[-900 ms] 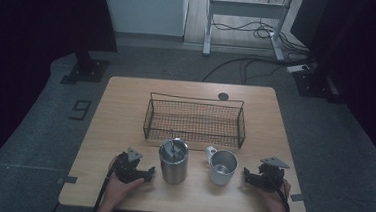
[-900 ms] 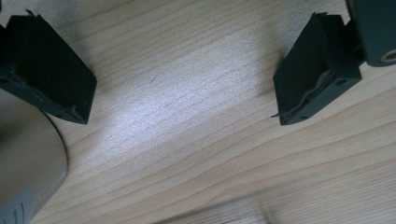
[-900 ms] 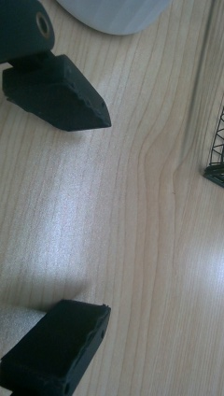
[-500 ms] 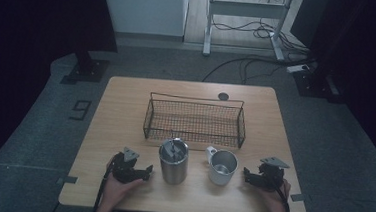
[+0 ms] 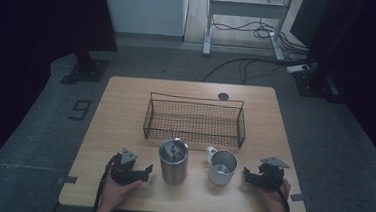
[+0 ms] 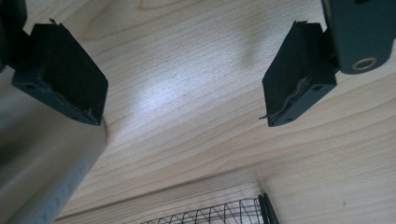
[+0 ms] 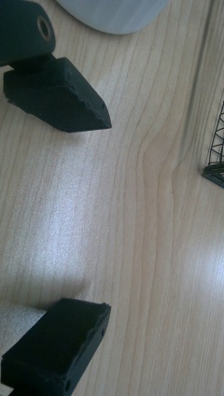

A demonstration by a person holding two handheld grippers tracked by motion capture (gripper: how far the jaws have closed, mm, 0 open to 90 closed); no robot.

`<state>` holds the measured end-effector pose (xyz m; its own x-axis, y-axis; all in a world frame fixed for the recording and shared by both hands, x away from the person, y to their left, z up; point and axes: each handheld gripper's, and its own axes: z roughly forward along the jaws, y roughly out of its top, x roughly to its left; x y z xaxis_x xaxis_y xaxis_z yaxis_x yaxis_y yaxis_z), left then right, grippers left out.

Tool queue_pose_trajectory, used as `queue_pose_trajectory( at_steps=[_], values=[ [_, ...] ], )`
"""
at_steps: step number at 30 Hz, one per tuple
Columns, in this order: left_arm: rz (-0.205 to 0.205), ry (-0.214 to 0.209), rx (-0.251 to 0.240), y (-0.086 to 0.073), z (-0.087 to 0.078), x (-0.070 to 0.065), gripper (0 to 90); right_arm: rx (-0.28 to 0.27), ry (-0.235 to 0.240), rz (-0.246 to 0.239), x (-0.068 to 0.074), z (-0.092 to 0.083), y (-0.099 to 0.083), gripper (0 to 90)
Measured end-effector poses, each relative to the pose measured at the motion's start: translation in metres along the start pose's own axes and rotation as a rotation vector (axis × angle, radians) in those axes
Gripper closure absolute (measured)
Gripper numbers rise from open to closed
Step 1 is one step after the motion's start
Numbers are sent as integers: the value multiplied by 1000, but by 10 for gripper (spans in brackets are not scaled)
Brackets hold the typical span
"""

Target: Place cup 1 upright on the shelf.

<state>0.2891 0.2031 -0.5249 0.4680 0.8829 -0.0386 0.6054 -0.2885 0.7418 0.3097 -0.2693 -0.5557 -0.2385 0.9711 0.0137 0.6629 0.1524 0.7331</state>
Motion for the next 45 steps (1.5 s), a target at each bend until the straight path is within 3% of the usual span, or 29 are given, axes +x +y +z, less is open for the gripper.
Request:
queue_pose_trajectory(
  at_steps=[19, 27, 34, 41, 45],
  values=[
    [-14, -82, -82, 10, -29, -8, 145, -7, -6, 4, -1, 0, 0, 116],
    [7, -123, -119, 17, -43, -19, 145, -9, -11, 11, -1, 0, 0, 132],
    [28, -135, -135, 20, -51, -28, 144, -9, -14, 13, -1, 0, 0, 134],
    [46, -190, -161, 25, -62, -39, 144, -12, -28, 25, -2, 0, 0, 141],
    [56, -200, -170, 26, -66, -43, 143, -12, -30, 27, -2, 0, 0, 142]
  ],
)
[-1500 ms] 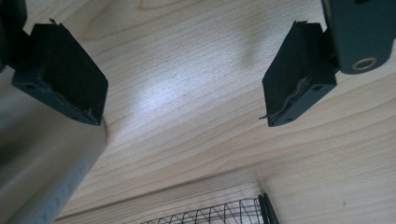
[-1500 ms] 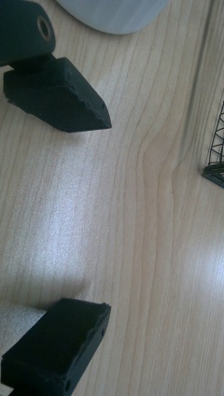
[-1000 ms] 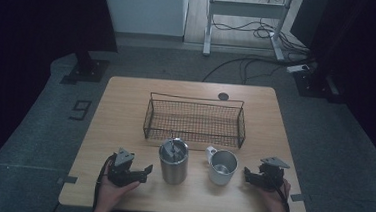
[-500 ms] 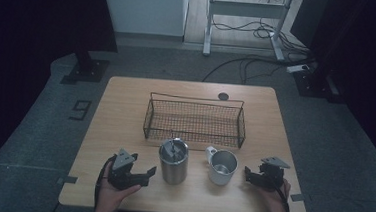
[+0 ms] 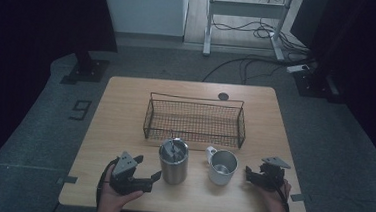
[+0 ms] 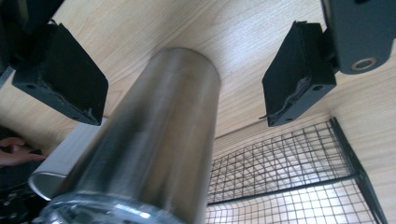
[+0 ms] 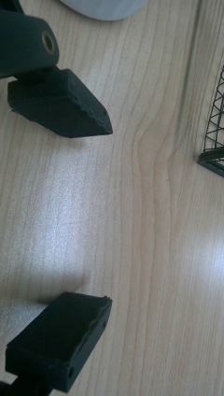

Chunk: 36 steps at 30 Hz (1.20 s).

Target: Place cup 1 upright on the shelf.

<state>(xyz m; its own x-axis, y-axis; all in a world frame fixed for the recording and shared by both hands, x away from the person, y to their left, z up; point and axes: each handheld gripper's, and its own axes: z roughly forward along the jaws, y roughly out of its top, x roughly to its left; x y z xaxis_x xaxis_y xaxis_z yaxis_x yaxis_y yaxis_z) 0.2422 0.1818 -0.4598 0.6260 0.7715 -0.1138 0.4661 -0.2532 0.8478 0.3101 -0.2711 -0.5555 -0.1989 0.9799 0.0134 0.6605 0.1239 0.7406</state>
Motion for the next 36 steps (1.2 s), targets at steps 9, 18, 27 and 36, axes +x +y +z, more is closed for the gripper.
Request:
queue_pose_trajectory(
  at_steps=[9, 18, 27, 36],
  values=[
    [-6, -23, -4, 1, 1, -2, 143, 0, 0, 0, 0, 0, 0, 142],
    [-3, -49, 3, 2, 10, -6, 136, 0, 0, 0, 0, 0, 0, 142],
    [8, -62, 13, 5, 19, -12, 84, 0, 0, 1, 0, 0, 0, 142],
    [20, -66, 32, 13, 37, -16, 36, 0, 0, 1, 0, 0, 0, 143]
  ],
)
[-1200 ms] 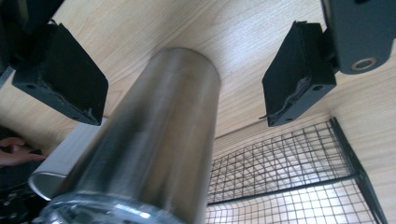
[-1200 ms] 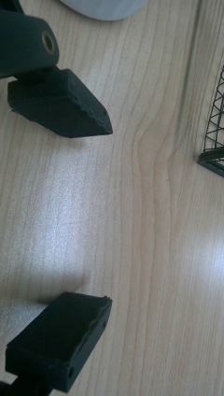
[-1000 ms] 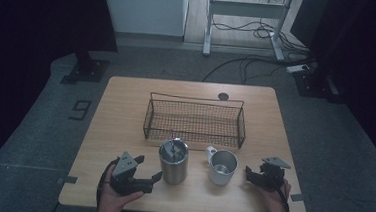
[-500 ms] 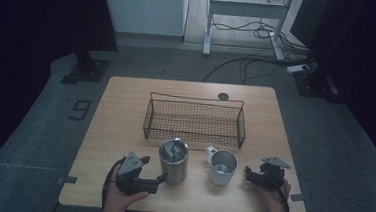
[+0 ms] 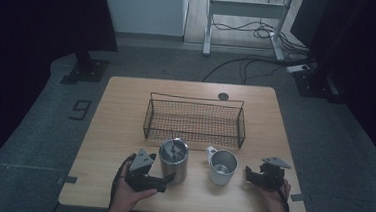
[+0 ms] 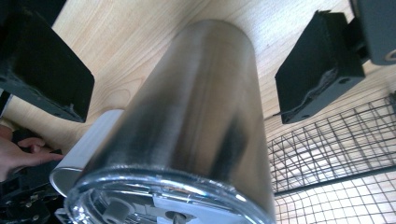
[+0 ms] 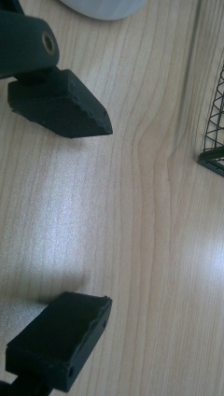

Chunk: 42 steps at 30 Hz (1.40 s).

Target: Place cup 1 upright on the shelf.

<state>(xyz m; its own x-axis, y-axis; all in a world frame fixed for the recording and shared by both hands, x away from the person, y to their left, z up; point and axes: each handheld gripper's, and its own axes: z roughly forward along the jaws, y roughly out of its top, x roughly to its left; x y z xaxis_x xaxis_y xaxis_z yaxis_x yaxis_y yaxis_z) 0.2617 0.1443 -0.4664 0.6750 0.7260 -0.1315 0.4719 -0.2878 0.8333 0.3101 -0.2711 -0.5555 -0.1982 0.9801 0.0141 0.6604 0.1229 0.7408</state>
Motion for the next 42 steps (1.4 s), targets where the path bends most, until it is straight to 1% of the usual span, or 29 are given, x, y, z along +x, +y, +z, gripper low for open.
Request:
queue_pose_trajectory(
  at_steps=[3, 11, 14, 19, 22, 24, 31, 37, 42],
  values=[
    [0, 4, 16, 2, 7, 0, 12, 0, 0, 0, 0, 0, 0, 143],
    [-5, 20, 19, 5, 17, 2, 0, 0, 0, -1, 0, 0, 0, 143],
    [-5, 18, 21, 6, 18, 3, 0, 0, 0, 0, 0, 0, 0, 143],
    [2, 16, 18, 8, 23, 3, 0, 0, -1, 1, 0, 0, 0, 143],
    [17, 23, 23, 9, 27, 2, 0, 0, -1, 1, 0, 0, 0, 143],
    [19, 22, 25, 10, 29, 2, 0, 0, 0, 0, 0, 0, 0, 143],
    [20, 21, 14, 12, 35, 1, 0, -1, -1, 0, 0, 0, 0, 143],
    [12, 15, 1, 13, 41, 2, 0, 0, -1, 0, 0, 0, 0, 143],
    [15, 18, 3, 14, 48, 2, 0, 0, 0, -1, 0, 0, 0, 143]
  ],
)
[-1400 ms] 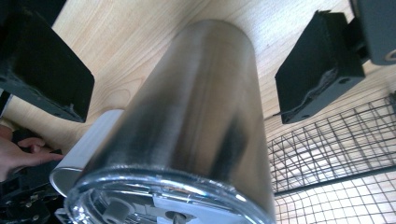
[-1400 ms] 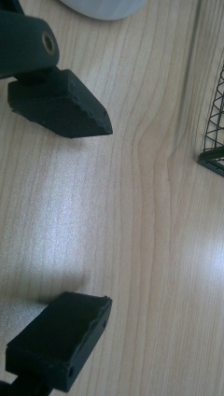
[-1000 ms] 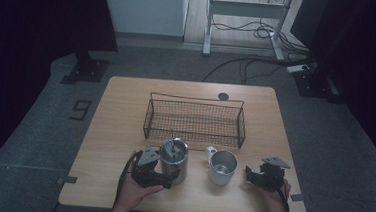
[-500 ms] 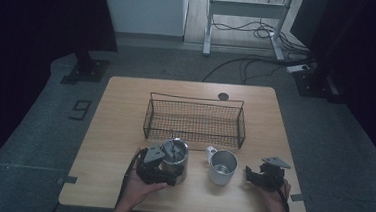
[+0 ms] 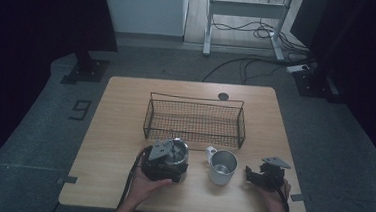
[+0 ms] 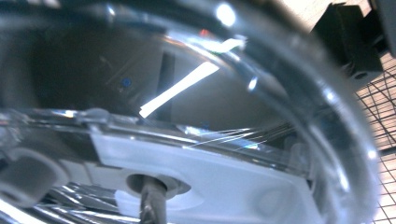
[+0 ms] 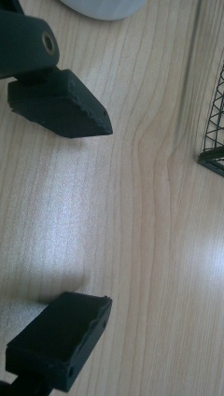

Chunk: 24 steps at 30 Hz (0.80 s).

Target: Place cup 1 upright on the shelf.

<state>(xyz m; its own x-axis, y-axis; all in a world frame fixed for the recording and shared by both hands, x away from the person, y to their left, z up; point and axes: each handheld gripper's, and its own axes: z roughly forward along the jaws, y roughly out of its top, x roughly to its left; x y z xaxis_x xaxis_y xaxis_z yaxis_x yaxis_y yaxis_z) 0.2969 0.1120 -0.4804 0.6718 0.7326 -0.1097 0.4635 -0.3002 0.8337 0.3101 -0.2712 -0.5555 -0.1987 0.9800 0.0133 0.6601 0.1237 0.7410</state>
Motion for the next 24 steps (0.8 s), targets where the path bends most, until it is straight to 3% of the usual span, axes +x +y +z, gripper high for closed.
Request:
queue_pose_trajectory(
  at_steps=[13, 24],
  values=[
    [41, -2, -14, 0, 3, -1, 23, 0, 0, 0, 0, 0, 0, 143],
    [50, -5, -26, -1, 1, 1, 31, 0, 0, 0, 0, 0, 0, 143]
  ],
)
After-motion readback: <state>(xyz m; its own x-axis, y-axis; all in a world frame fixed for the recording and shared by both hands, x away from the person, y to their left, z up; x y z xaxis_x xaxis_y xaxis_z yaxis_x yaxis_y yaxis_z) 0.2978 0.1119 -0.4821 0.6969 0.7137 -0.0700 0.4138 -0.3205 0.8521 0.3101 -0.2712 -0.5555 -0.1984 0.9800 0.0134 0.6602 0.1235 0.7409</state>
